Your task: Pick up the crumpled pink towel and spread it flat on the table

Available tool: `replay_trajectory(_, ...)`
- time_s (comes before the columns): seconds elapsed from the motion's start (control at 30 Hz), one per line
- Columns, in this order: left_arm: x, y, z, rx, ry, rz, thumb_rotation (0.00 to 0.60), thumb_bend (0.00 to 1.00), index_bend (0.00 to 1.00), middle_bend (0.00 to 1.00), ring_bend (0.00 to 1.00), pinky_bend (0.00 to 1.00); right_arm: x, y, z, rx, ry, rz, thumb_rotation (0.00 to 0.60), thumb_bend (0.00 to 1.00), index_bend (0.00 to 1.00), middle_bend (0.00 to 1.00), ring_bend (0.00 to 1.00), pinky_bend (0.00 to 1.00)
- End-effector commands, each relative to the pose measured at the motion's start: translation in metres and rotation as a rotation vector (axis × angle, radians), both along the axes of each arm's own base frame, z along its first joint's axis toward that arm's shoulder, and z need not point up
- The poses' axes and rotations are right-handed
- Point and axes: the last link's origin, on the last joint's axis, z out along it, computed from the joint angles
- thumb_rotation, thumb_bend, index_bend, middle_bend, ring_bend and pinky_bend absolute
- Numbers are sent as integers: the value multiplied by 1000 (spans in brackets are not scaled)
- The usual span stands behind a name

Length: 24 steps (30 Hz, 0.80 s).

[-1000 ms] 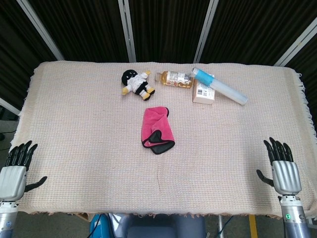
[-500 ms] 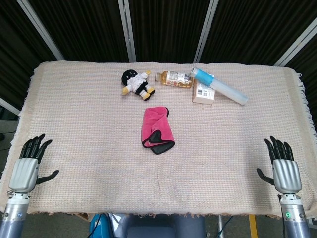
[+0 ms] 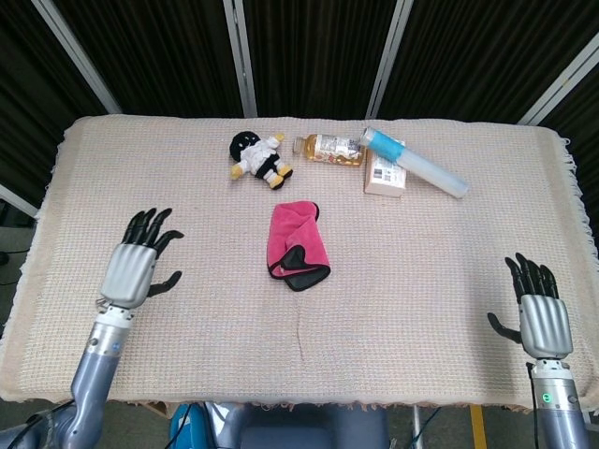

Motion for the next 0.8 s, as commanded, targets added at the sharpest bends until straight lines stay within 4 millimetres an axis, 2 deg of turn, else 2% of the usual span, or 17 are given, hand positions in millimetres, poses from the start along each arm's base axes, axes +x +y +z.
replay_trajectory(0.03, 30, 20, -24, -46, 35, -28, 600, 278, 323, 67, 0, 0, -1, -2, 1, -5, -5, -5, 600, 235, 0, 0, 0, 0)
replay_trajectory(0.17, 51, 31, -47, -77, 63, -37, 600, 267, 301, 67, 0, 0, -4, -5, 2, -6, -14, -19, 600, 235, 0, 0, 0, 0)
replay_trajectory(0.27, 64, 33, -62, -90, 54, -37, 600, 174, 246, 62, 0, 0, -6, -7, 2, -1, -20, -31, 600, 234, 0, 0, 0, 0)
replay_trajectory(0.37, 77, 34, -78, -100, 43, -34, 600, 136, 232, 61, 0, 0, -8, -9, 2, 2, -28, -41, 600, 234, 0, 0, 0, 0)
replay_trajectory(0.57, 105, 31, -103, -122, 21, -56, 600, 132, 231, 61, 0, 0, -10, -13, 6, -8, -52, -47, 600, 234, 0, 0, 0, 0)
replay_trajectory(0.8, 126, 35, -123, -89, 7, -75, 600, 179, 232, 64, 0, 0, -11, -14, 7, 1, -80, -52, 600, 235, 0, 0, 0, 0)
